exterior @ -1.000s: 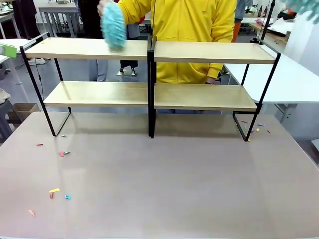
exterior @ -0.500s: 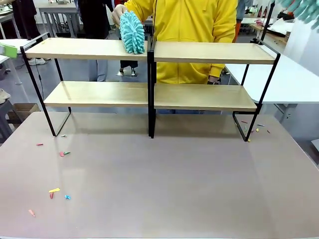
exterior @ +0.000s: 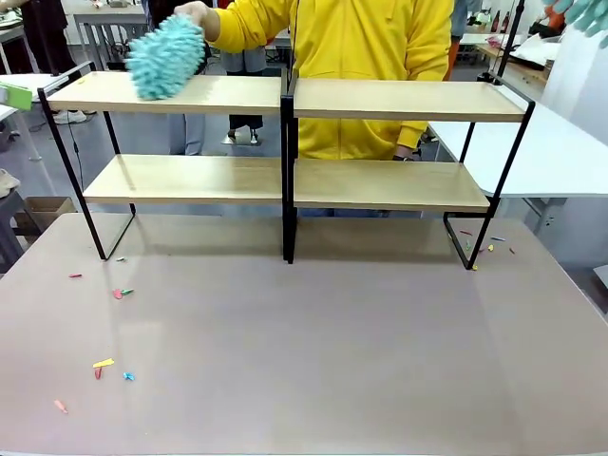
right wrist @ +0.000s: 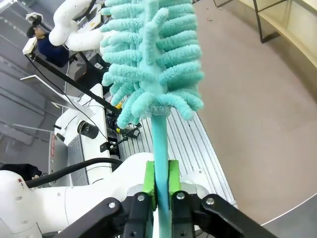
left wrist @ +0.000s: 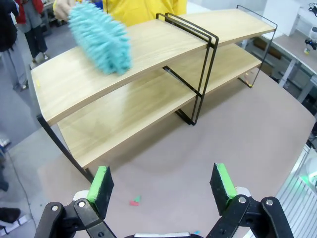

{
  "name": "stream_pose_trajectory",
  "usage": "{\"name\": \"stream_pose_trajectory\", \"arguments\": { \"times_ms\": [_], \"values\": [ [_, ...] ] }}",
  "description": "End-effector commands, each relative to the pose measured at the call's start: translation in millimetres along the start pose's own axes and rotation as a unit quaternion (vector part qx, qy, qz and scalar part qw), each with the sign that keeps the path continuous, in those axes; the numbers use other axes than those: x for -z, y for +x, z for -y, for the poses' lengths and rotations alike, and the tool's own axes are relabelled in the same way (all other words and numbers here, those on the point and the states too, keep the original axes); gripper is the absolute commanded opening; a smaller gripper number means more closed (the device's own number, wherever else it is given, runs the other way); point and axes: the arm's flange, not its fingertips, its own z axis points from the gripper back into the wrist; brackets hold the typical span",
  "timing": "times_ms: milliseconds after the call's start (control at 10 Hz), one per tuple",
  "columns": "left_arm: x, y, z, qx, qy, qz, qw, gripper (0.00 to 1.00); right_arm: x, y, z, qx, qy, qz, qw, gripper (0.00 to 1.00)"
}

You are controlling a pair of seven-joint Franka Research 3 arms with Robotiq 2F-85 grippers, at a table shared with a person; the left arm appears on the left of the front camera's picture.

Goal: Clean the shelves.
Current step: Clean another randomly selected level of the Shelf with the Duster, then place the Duster on the table.

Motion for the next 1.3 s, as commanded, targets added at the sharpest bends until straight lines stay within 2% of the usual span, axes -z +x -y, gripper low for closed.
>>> {"name": "stream_pose_trajectory", "arguments": {
  "times_ms": [0,1000,1100,1200],
  "values": [
    [0.4,-0.2,0.0,-0.002,0.000,0.002,1.000,1.00,-4.3,1.4,-1.5,-0.001,0.000,0.002,1.000,0.12],
    [0.0,0.0,0.0,0.000,0.000,0.000,1.000,1.00,-0.3,-0.5,-0.1,-0.001,0.001,0.001,1.000,0.12],
    [22.9,0.1,10.8,-0.021,-0.115,-0.035,0.993,1.00,31.0,15.4,16.9,0.003,0.041,-0.061,0.997,0.12],
    [44.9,-17.4,16.5,-0.075,-0.175,-0.079,0.978,1.00,62.5,23.8,37.4,0.018,0.071,-0.120,0.990,0.12]
  ]
}}
